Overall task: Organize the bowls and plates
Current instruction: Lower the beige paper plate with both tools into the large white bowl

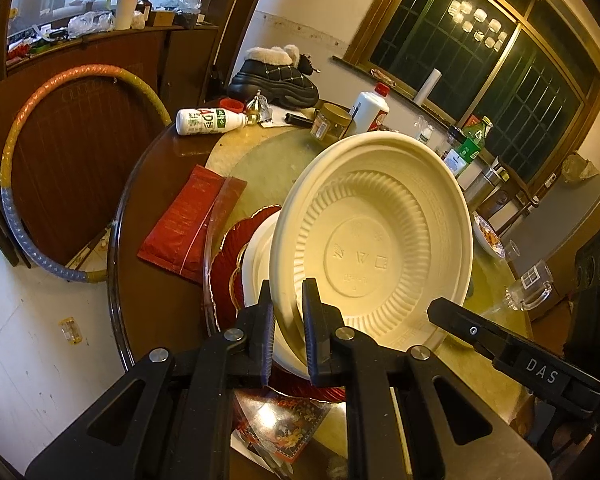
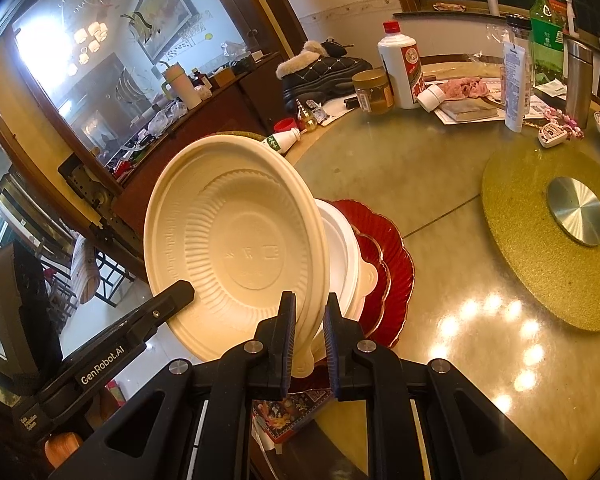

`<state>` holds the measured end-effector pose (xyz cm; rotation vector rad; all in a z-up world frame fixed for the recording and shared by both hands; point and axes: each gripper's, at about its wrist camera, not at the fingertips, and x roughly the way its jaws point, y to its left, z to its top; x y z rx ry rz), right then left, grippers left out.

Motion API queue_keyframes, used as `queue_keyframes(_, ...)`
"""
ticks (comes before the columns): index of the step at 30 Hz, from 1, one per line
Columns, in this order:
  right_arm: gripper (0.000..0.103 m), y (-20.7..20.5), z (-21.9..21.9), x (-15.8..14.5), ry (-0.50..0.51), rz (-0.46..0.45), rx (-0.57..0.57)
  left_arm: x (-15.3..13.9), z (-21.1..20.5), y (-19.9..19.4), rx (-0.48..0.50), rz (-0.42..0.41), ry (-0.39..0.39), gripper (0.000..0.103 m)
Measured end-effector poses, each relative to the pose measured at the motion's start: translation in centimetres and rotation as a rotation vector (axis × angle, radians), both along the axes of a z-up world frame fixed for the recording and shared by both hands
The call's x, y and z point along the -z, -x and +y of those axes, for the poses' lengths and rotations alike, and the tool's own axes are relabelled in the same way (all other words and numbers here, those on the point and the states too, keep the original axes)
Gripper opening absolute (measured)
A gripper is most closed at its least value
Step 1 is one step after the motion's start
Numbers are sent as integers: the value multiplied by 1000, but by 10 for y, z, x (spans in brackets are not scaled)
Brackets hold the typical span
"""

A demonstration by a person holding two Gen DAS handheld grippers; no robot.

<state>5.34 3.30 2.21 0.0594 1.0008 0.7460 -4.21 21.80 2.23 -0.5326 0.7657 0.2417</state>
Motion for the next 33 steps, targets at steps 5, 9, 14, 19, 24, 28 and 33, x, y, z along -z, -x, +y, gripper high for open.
queue_keyframes(5,14,1,0,-2,0,-1,-3,-2,4,-2,17,10,25,11)
queue_keyframes(9,14,2,-2,-5,-3,-4,-5,-1,5,-5,32,26,49,11)
queue_keyframes(14,13,-1,-5,-1,-4,13,-7,5,6,-10,40,57,74,11)
queue_keyframes(19,13,-3,-8,1,-8,21,-7,8,4,-11,38,68,72,11)
queue_keyframes(24,13,-3,-7,2,-9,25,-10,10,6,-12,37,77,82,11)
queue_keyframes(28,13,-3,-5,2,-7,27,-15,12,9,-12,38,82,96,11)
queue_keyframes(33,13,-1,-4,2,-6,29,-17,14,13,-12,41,89,112,11)
